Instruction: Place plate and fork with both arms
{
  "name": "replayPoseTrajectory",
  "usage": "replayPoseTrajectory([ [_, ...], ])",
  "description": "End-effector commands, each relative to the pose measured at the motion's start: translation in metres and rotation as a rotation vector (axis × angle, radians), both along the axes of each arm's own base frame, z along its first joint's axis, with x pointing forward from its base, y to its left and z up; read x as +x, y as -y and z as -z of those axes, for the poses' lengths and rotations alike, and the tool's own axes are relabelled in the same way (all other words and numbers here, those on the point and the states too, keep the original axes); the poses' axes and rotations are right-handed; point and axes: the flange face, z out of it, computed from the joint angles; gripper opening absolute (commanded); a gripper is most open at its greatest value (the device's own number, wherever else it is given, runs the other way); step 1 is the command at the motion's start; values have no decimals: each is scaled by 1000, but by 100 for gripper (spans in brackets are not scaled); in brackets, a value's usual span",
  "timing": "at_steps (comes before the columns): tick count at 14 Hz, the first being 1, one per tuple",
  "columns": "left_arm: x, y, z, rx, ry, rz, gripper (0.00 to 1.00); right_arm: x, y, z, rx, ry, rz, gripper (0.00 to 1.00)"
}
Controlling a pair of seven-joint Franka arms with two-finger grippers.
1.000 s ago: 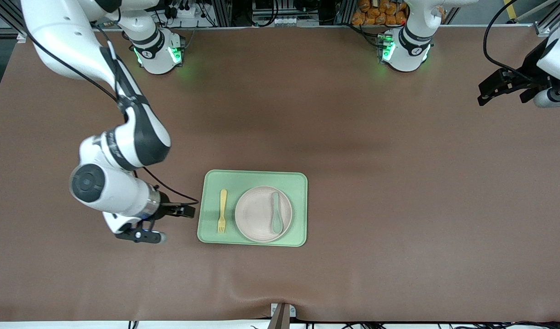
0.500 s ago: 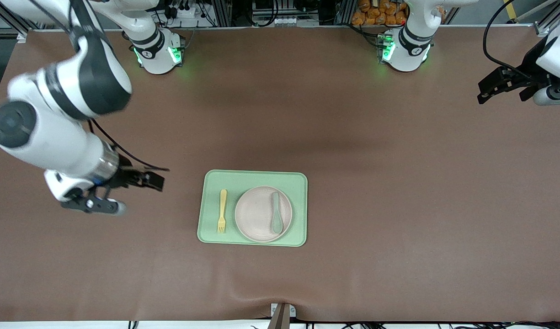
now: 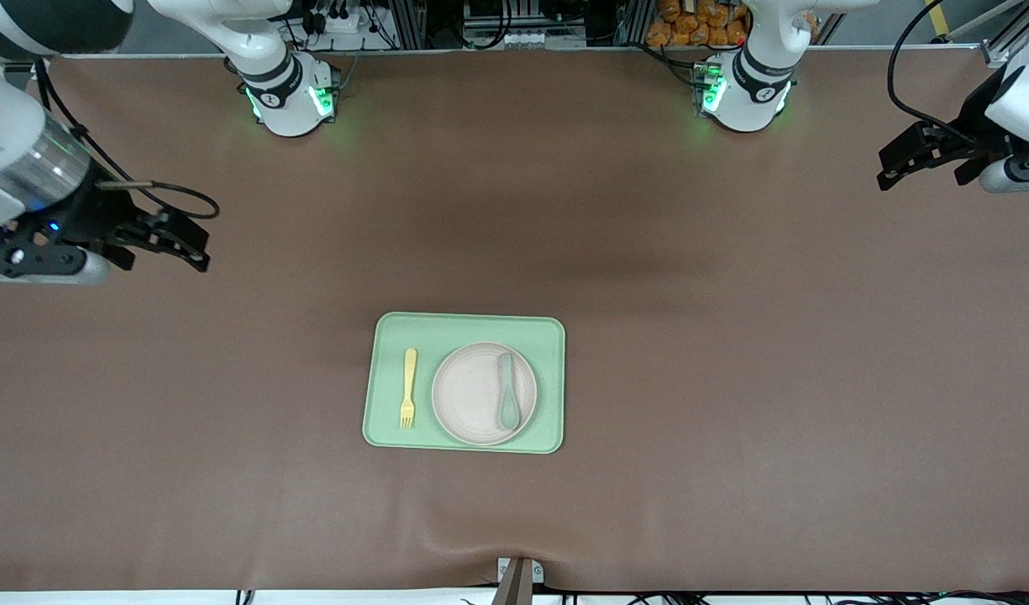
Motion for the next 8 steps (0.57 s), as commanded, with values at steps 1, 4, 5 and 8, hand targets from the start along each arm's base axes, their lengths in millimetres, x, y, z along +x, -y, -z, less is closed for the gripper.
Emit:
replayPoseTrajectory([
  [1,-8,-1,-4,-16,12,-1,100,-38,11,6,-9,-3,-16,100],
  [4,-8,-1,-4,-14,12,0,100,-36,19,8,-8,9,-1,100],
  [5,-8,-1,-4,-16,12,0,100,-32,19,-1,-3,26,1,100],
  [8,-8,-1,-3,-14,10,0,100,-19,28,-4,-6,35,12,100],
])
